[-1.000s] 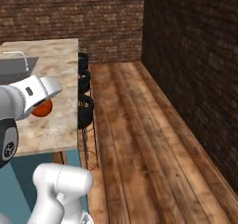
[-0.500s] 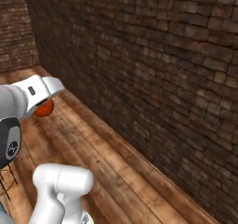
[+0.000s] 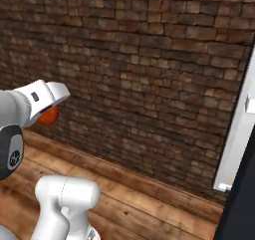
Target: Place the beer on the top shelf of the fridge to keep it out of children's reach, and place the broccoli and tomato on lower shelves for easy access.
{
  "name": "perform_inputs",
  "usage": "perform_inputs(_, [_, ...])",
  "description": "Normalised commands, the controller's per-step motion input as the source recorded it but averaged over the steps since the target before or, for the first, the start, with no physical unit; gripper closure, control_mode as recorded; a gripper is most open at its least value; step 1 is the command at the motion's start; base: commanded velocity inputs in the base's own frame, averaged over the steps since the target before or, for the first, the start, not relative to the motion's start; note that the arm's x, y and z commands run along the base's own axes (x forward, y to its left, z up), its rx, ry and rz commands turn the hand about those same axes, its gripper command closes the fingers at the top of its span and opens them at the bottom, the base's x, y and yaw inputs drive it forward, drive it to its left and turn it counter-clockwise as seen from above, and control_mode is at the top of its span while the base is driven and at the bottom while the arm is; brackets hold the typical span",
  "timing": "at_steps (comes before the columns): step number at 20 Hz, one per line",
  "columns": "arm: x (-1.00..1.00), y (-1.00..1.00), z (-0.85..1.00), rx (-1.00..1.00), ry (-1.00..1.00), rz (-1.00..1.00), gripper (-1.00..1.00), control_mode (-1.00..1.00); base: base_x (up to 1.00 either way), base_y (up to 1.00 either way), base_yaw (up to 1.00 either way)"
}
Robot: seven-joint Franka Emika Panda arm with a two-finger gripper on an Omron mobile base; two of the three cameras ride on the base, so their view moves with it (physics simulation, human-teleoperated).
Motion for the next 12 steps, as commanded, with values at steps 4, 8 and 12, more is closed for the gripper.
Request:
perform_inputs(4, [0.0, 0.0, 0.0, 0.0, 0.0, 0.0, 1.0, 1.0, -0.85, -0.12, -0.6])
perform_inputs(8, [0.0, 0.0, 0.0, 0.0, 0.0, 0.0, 1.0, 1.0, -0.51, -0.01, -0.59])
perform_inputs(12, [0.0, 0.0, 0.0, 0.0, 0.0, 0.0, 1.0, 1.0, -0.05, 0.0, -0.59])
